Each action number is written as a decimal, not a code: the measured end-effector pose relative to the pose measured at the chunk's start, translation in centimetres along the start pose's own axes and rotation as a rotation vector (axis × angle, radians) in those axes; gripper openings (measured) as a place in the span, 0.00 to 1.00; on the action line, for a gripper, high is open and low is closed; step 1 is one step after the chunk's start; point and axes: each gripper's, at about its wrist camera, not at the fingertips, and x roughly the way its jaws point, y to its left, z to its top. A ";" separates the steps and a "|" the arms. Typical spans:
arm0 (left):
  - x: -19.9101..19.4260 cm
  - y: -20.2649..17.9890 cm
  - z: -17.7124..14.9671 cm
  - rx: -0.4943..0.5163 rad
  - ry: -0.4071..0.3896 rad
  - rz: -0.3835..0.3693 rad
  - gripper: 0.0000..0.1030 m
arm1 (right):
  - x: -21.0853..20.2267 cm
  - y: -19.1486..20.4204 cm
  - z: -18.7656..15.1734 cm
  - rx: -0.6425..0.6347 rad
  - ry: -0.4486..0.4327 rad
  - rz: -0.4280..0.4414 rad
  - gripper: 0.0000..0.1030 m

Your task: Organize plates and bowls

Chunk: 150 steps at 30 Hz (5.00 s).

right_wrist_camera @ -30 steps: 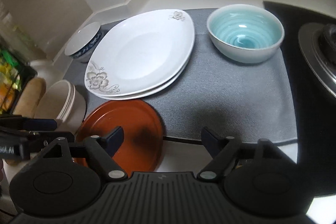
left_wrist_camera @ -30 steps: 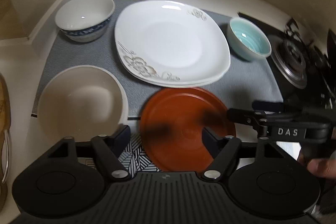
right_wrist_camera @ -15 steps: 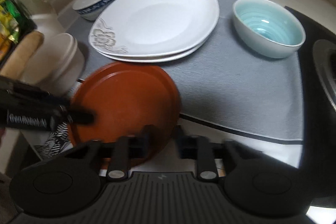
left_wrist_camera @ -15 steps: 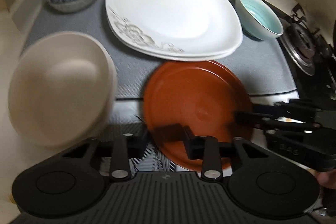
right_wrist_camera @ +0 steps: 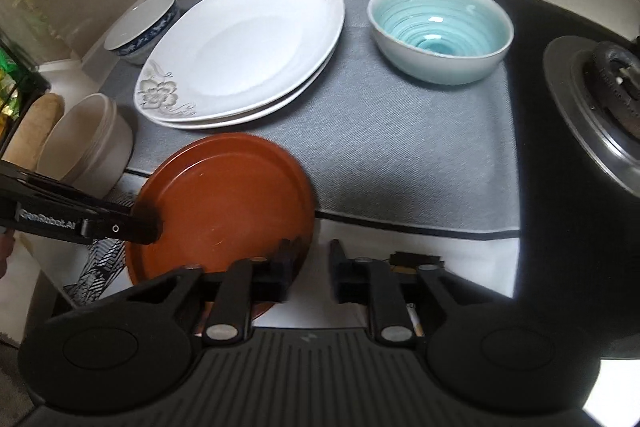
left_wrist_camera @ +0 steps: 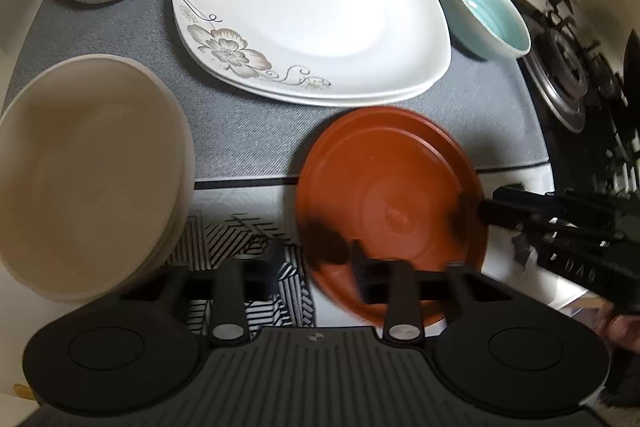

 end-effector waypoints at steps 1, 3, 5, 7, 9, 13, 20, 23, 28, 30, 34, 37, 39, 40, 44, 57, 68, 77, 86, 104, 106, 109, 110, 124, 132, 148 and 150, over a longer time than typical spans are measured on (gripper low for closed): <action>0.1 0.0 -0.1 -0.003 0.003 -0.012 0.56 | 0.1 0.0 0.1 0.006 -0.001 0.001 0.45; 0.2 -0.2 -0.1 -0.011 -0.005 0.001 0.56 | 0.3 -0.1 0.1 0.019 0.002 0.018 0.57; 0.1 -0.6 -0.2 0.010 -0.022 0.023 0.55 | 0.4 0.1 0.1 0.013 0.002 0.026 0.59; 0.1 -1.0 -0.1 0.032 -0.042 0.045 0.52 | 0.5 0.3 0.1 -0.001 -0.001 0.020 0.60; 0.1 -1.4 -0.1 0.057 -0.065 0.094 0.38 | 0.6 0.8 0.1 -0.016 -0.008 0.017 0.60; 0.3 -1.6 -0.1 0.082 -0.072 0.132 0.25 | 1.2 2.3 -0.2 -0.117 0.014 -0.025 0.22; -0.3 -0.9 0.2 0.035 0.026 0.060 0.24 | 0.3 2.8 -0.5 -0.149 0.022 -0.049 0.15; -1.9 -1.3 0.1 0.048 0.034 0.030 0.24 | -1.0 2.3 -0.2 -0.104 0.011 -0.047 0.15; -5.0 -2.6 0.0 0.095 -0.017 0.034 0.24 | -3.7 1.5 0.3 -0.016 -0.017 -0.004 0.17; -6.0 -2.9 0.3 0.106 -0.035 0.035 0.24 | -4.5 1.0 0.7 0.037 -0.018 0.031 0.17; -7.0 -3.1 1.4 0.090 -0.044 0.005 0.24 | -6.5 1.3 1.6 0.049 -0.050 0.038 0.17; -8.4 -3.1 1.9 0.084 -0.052 0.008 0.24 | -8.1 1.7 2.7 0.079 -0.064 0.050 0.17; -9.6 -3.2 2.4 0.095 -0.074 0.004 0.24 | -9.0 1.6 3.5 0.127 -0.077 0.069 0.16; -10.4 -3.0 2.7 0.095 -0.085 -0.002 0.24 | -9.6 1.8 3.9 0.131 -0.087 0.073 0.15; -13.6 -2.5 4.0 0.076 -0.150 -0.031 0.24 | -12.4 2.8 5.8 0.121 -0.173 0.091 0.15; -16.8 -2.3 9.2 0.071 -0.230 0.006 0.24 | -14.2 3.8 13.5 0.117 -0.340 0.129 0.14; -19.5 -3.2 11.8 0.000 -0.367 -0.017 0.24 | -14.8 2.9 16.4 0.160 -0.442 0.110 0.14; -25.1 -6.4 11.4 0.136 -0.596 0.070 0.27 | -19.8 5.4 18.8 0.034 -0.580 0.075 0.14; -15.8 -4.1 13.9 0.062 -0.401 0.146 0.27 | -10.4 3.3 19.6 0.060 -0.448 0.022 0.10; -4.6 -1.0 15.0 -0.021 -0.242 0.224 0.27 | 1.6 2.7 17.2 0.026 -0.270 -0.118 0.10; -3.9 -0.9 14.9 -0.025 -0.237 0.225 0.27 | 2.6 2.7 17.1 0.021 -0.252 -0.137 0.10; -2.8 -0.4 15.1 -0.034 -0.234 0.227 0.27 | 3.7 2.6 17.1 0.025 -0.232 -0.142 0.10; -2.4 -0.2 15.1 -0.041 -0.232 0.223 0.27 | 4.1 2.6 17.1 0.019 -0.227 -0.145 0.10; 1.0 0.4 14.5 -0.033 -0.220 0.255 0.26 | 7.7 1.4 16.1 0.026 -0.163 -0.143 0.10; 1.2 -0.1 14.3 0.015 -0.238 0.280 0.26 | 8.2 1.9 16.1 -0.027 -0.171 -0.162 0.10; -7.5 3.5 10.2 -0.080 -0.425 0.210 0.73 | 3.9 0.6 14.0 0.062 -0.271 -0.017 0.78; -8.4 4.6 10.1 -0.118 -0.442 0.226 0.76 | 3.3 0.5 13.7 0.072 -0.286 -0.021 0.80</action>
